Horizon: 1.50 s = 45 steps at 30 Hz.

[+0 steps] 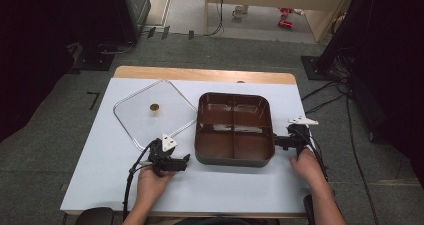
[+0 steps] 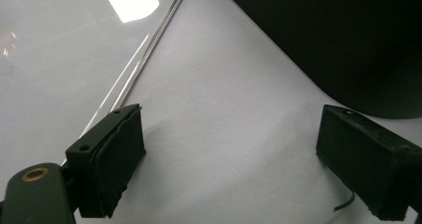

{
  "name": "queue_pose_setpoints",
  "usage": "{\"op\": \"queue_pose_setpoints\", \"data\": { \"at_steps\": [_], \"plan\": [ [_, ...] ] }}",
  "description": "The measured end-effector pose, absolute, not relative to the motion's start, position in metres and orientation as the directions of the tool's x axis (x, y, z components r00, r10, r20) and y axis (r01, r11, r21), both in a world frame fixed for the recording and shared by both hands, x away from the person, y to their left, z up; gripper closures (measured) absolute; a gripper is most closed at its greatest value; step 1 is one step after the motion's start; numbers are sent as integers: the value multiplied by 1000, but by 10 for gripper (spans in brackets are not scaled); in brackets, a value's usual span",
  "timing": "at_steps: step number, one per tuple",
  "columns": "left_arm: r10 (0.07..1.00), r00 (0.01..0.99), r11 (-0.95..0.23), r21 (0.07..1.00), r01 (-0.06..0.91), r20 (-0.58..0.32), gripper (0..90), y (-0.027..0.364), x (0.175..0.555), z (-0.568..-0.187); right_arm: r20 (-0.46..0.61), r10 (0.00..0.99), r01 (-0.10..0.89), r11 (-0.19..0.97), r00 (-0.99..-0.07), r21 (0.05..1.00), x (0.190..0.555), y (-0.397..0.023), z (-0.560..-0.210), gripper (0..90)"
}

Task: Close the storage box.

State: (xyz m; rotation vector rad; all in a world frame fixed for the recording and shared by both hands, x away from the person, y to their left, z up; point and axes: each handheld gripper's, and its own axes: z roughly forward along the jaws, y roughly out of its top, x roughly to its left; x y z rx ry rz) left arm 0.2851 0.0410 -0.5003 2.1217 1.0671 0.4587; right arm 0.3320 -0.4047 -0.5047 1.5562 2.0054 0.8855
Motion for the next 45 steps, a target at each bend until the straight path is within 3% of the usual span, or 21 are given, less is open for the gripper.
{"op": "queue_pose_setpoints", "data": {
  "at_steps": [19, 24, 30, 34, 45],
  "plan": [
    [806, 592, -412, 713, 567, -4, 154, 41, 287, -497, 36, 964, 676, 157, -262, 720, 332, -405, -505, 83],
    [799, 602, -425, 701, 573, -8, 250, 45, 289, -492, 36, 964, 676, 157, -262, 720, 332, -405, -505, 83],
    [787, 616, -435, 682, 588, -30, 251, 46, 291, -489, 36, 964, 676, 157, -262, 720, 332, -405, -505, 83],
    [788, 615, -432, 678, 595, -38, 302, 49, 291, -485, 36, 964, 676, 157, -262, 720, 332, -405, -505, 83],
    [761, 645, -445, 667, 597, -70, 265, 54, 294, -476, 35, 964, 675, 158, -263, 720, 332, -405, -505, 83]
  ]
}}
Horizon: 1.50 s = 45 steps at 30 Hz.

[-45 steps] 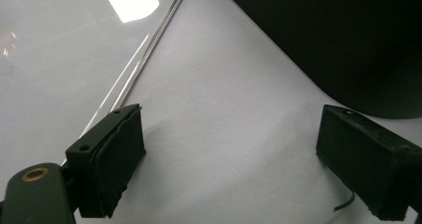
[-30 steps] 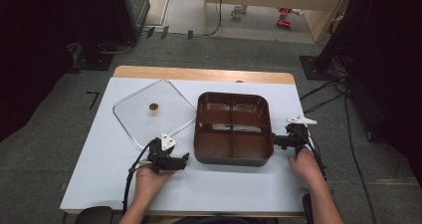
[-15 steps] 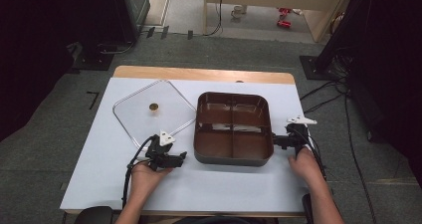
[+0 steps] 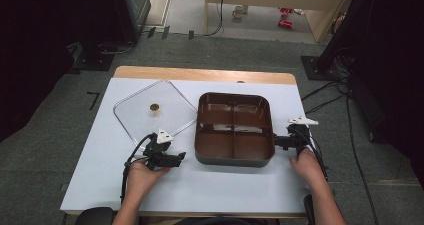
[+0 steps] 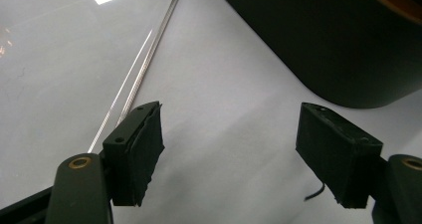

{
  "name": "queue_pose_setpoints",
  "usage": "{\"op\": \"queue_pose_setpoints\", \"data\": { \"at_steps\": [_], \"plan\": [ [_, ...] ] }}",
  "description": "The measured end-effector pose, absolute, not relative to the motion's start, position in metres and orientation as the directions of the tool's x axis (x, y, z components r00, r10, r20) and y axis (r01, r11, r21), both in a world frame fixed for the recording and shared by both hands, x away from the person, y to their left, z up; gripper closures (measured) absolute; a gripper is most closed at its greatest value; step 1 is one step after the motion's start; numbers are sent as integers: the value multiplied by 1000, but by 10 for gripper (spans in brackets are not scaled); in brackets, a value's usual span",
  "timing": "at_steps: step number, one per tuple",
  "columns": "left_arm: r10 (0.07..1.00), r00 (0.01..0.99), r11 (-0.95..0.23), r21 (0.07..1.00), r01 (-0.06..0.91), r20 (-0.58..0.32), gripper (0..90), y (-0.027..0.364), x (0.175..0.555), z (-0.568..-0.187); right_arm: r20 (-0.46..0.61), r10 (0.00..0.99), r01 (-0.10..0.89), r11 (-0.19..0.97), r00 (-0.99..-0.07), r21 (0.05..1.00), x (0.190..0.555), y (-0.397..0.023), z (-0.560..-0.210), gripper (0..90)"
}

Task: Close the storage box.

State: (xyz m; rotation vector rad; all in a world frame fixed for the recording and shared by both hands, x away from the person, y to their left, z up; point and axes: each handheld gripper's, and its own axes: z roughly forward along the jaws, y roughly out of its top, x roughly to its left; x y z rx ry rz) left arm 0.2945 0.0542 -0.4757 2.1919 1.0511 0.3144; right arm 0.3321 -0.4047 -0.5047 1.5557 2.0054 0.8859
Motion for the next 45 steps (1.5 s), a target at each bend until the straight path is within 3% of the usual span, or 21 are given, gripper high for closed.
{"op": "queue_pose_setpoints", "data": {
  "at_steps": [45],
  "plan": [
    [741, 658, -397, 703, 591, -135, 277, 79, 344, -442, 35, 964, 676, 158, -262, 719, 332, -405, -505, 83]
  ]
}}
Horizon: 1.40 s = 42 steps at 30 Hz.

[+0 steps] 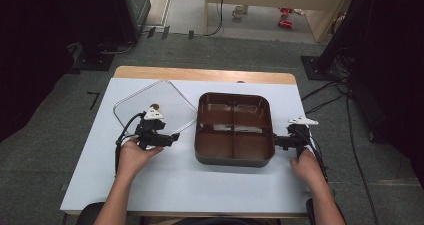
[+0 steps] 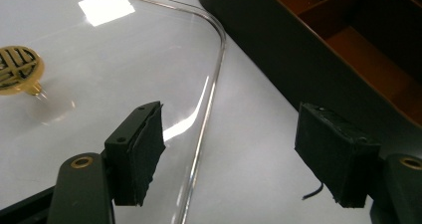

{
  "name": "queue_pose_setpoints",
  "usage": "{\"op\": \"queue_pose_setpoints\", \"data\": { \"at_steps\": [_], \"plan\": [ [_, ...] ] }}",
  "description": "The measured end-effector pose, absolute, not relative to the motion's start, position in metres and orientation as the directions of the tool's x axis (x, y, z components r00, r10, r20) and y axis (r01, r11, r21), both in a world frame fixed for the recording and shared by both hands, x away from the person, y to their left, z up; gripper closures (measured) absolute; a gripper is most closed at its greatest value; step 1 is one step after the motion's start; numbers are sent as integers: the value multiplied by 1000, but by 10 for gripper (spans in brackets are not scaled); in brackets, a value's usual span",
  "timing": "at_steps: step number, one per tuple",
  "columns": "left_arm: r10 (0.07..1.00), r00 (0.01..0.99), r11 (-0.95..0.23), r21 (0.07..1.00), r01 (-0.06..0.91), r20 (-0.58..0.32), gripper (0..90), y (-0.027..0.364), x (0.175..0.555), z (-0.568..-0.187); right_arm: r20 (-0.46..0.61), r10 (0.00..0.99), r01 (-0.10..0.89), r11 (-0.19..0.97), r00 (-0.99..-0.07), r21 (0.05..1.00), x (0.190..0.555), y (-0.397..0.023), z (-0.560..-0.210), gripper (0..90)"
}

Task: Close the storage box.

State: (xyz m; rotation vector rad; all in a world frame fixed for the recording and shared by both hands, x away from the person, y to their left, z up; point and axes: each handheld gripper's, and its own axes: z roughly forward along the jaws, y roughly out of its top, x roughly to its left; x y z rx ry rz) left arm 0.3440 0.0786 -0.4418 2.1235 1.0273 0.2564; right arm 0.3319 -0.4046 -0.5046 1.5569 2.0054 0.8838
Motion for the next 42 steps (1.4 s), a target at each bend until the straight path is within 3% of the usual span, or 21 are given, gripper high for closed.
{"op": "queue_pose_setpoints", "data": {
  "at_steps": [24, 42],
  "plan": [
    [774, 620, -371, 702, 608, -129, 315, 96, 382, -433, 34, 964, 676, 159, -263, 719, 332, -405, -505, 83],
    [815, 573, -347, 717, 605, -89, 320, 104, 433, -435, 35, 964, 676, 158, -262, 720, 332, -405, -505, 83]
  ]
}}
